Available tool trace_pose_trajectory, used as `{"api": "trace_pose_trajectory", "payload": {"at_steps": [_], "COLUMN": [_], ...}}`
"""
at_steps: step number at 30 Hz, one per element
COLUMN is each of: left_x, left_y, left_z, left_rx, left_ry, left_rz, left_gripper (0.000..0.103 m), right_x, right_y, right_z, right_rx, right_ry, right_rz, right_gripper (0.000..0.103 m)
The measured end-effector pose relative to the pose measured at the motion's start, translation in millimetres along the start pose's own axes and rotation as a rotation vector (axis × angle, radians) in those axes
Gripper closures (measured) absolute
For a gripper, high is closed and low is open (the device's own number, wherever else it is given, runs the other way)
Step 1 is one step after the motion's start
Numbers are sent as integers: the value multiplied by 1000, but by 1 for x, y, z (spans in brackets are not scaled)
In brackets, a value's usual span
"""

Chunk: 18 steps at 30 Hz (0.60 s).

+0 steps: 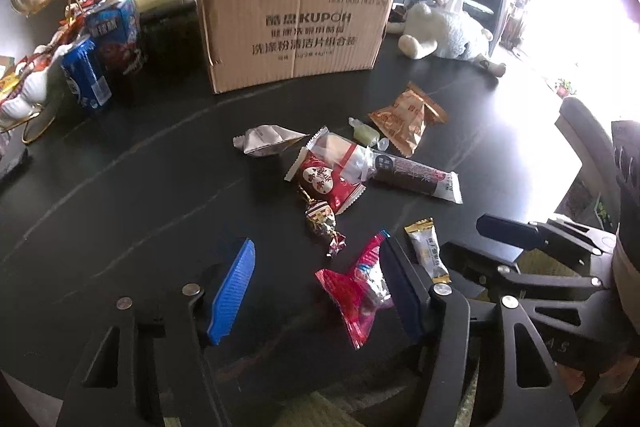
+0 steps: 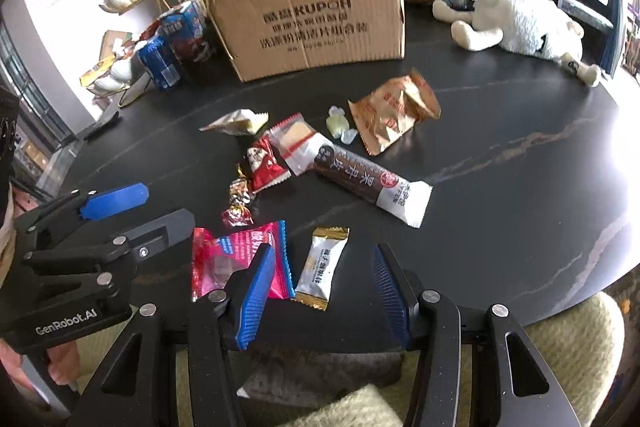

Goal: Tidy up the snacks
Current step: 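Grasp a red-gold wrapped candy with the left tool while the right tool grasps another small candy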

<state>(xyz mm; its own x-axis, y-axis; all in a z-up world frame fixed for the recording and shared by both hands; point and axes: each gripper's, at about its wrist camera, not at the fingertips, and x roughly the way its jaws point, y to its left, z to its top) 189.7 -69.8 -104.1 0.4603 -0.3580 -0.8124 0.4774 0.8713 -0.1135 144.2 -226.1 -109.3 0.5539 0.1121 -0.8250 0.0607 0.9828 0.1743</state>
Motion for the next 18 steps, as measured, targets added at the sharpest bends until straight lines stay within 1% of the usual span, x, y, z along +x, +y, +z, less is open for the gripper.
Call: {"api": "trace_pose_trajectory", "payload": {"at_steps": [2,4,5,7,9,12,15,18], "left_x": [6,13,16,22,28,36,42,48], "left_y": [1,2,2,2,2,2,4,3], "left_z": [2,3,4,5,7,8,11,14], "left_rx": [-3,-9,-11,-13,-13,-14,-24,-27], "left_ry": [9,21,28,37,47,60,69,72], "left_rz": [-1,-11,-17,-25,-30,-30,-37,-39], "left_gripper": [42,47,47,49,50,51,54,58], "right_x": [6,11,14,19,23,26,30,33], "right_y": [-2,-4,-5,-7,-8,-11,-10,-9], "right_z": [0,0,0,0,1,2,2,2], "right_rx": [8,15,18,23,26,31,27,23], "right_ry": [14,28,35,47,57,66,77,86], "right_rz": [2,6,8,14,19,20,29,38], "right_gripper": [52,52,52,54,58,59,62,63]}}
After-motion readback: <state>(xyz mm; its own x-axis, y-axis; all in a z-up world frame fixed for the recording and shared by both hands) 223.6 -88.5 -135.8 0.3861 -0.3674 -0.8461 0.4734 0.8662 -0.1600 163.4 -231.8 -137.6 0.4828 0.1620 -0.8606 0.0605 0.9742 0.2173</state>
